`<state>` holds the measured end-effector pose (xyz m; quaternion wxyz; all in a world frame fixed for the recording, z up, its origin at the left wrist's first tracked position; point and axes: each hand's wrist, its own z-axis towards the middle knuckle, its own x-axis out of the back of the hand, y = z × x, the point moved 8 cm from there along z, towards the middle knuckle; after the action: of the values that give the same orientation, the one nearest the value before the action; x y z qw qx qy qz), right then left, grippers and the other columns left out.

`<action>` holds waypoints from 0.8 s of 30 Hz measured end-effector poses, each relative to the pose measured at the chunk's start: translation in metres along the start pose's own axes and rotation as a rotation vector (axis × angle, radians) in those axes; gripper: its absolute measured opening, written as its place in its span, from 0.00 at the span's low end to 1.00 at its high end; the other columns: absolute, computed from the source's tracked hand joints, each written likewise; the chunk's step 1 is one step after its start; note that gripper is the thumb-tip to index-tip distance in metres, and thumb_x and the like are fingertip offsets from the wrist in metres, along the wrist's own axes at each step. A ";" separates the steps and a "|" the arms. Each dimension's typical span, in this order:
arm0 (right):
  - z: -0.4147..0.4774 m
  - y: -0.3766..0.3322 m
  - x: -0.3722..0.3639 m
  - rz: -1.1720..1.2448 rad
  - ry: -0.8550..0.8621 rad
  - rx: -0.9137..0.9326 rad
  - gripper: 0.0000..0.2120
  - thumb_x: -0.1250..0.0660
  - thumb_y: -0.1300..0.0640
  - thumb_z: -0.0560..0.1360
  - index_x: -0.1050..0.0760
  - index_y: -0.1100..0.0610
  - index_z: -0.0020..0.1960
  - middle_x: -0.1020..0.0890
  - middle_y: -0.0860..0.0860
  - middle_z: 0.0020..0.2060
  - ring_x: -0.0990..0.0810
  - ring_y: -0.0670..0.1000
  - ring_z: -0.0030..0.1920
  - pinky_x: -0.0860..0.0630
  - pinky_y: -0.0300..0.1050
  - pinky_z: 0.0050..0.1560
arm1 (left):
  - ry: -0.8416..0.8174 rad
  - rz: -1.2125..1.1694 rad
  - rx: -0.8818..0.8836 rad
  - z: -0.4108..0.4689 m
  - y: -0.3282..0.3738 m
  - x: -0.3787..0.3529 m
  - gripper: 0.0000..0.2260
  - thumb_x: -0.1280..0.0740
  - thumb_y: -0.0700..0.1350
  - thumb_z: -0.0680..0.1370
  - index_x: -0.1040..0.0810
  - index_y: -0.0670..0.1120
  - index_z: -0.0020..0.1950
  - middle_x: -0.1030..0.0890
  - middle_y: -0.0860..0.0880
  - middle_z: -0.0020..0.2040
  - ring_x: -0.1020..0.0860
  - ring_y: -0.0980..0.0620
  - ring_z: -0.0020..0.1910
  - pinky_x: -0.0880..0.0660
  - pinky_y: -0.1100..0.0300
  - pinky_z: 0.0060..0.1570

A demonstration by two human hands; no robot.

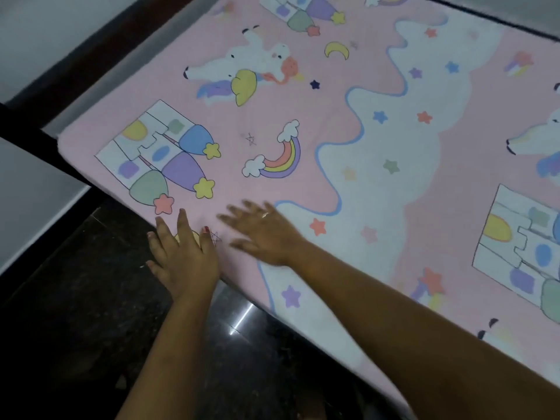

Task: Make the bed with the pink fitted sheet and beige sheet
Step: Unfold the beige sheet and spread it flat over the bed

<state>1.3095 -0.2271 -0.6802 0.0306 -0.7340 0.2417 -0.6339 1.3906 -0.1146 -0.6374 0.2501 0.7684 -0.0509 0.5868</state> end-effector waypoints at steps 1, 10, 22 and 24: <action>-0.002 0.026 0.013 0.011 0.057 -0.081 0.27 0.49 0.42 0.81 0.52 0.44 0.78 0.47 0.46 0.77 0.51 0.51 0.77 0.55 0.53 0.74 | 0.003 0.000 -0.006 0.001 0.003 0.001 0.25 0.46 0.54 0.81 0.47 0.53 0.77 0.54 0.47 0.78 0.56 0.44 0.77 0.54 0.37 0.71; -0.021 0.212 0.036 -0.038 0.195 -0.883 0.31 0.51 0.38 0.80 0.52 0.49 0.78 0.48 0.51 0.78 0.50 0.58 0.77 0.51 0.62 0.72 | -0.025 0.050 -0.020 0.045 0.018 -0.012 0.24 0.47 0.55 0.81 0.46 0.53 0.77 0.54 0.47 0.78 0.56 0.44 0.77 0.54 0.38 0.71; 0.134 0.023 0.035 0.077 0.024 0.015 0.28 0.52 0.43 0.79 0.47 0.48 0.78 0.45 0.48 0.77 0.48 0.53 0.77 0.52 0.55 0.74 | -0.035 0.000 0.069 0.128 0.034 0.018 0.24 0.47 0.54 0.81 0.44 0.51 0.77 0.50 0.45 0.78 0.53 0.41 0.76 0.52 0.37 0.70; 0.138 0.092 0.059 0.081 0.142 -0.249 0.30 0.57 0.40 0.77 0.47 0.48 0.77 0.44 0.49 0.77 0.47 0.53 0.77 0.51 0.54 0.73 | -0.019 -0.005 0.069 0.144 0.031 0.024 0.25 0.46 0.55 0.81 0.43 0.50 0.77 0.48 0.44 0.78 0.52 0.41 0.76 0.51 0.37 0.70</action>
<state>1.4155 -0.3675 -0.6849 -0.0524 -0.6750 0.3493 -0.6478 1.5131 -0.2002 -0.6318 0.2243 0.7822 -0.0308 0.5805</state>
